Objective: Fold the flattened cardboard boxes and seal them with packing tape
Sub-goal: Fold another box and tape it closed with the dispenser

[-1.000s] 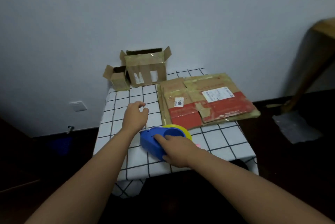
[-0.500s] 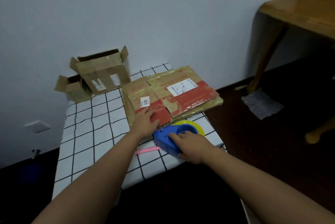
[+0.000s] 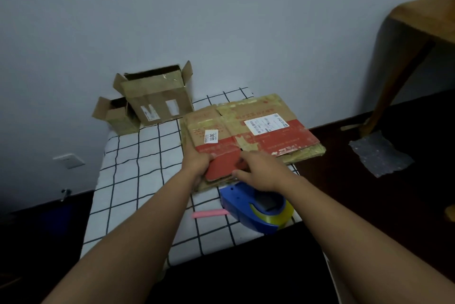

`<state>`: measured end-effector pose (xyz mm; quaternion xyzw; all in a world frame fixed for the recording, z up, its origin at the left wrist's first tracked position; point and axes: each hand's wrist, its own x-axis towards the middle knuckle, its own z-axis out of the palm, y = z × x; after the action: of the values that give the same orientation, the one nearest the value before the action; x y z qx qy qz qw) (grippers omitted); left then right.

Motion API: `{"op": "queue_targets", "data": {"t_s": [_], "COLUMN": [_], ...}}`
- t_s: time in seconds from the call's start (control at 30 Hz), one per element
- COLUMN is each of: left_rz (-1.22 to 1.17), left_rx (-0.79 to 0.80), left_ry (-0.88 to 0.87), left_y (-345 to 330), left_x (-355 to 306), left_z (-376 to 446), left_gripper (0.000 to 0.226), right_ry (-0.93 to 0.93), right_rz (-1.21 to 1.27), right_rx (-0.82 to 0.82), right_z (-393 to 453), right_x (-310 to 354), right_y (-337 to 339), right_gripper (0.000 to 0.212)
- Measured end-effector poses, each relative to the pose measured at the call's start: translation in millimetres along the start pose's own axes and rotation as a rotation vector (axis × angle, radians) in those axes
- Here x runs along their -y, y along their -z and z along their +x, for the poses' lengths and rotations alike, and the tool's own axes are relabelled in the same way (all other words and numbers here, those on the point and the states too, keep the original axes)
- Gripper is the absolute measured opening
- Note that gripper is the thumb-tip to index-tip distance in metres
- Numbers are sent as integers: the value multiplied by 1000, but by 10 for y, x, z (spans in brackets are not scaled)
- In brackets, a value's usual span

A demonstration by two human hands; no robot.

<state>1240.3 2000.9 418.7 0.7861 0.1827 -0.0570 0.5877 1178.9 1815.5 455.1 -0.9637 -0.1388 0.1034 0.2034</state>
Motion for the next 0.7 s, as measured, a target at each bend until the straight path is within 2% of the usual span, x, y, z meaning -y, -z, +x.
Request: {"op": "queue_targets", "data": {"t_s": [0.07,0.13,0.23,0.37,0.5,0.7], "left_rz": [-183,-354,-414,-474,-522,-513], "left_rx": [37,103,161,140,64,-84], "left_ry": [131,192,137,76,53,14], "left_y": [72,141,311,880,1662,2707], "left_x": [-141,-311,-506,-577,-409,112], "left_z": [19,-2,-12,-77,-152,-424], "left_gripper": [36,26,30,30,31,32], "right_ry": [-9,-10,-39,-114,-226,-339], "right_rz": [35,59,83,28,72,465], "right_rx": [-79,-143,-260,-435,-440,-370], "right_z": [67,134,228,380,612,1030], "right_x": [67,146,253,377,545,1006], "right_y": [45,103,228,444,510,296], "right_gripper": [35,32,33,42,57,89]}}
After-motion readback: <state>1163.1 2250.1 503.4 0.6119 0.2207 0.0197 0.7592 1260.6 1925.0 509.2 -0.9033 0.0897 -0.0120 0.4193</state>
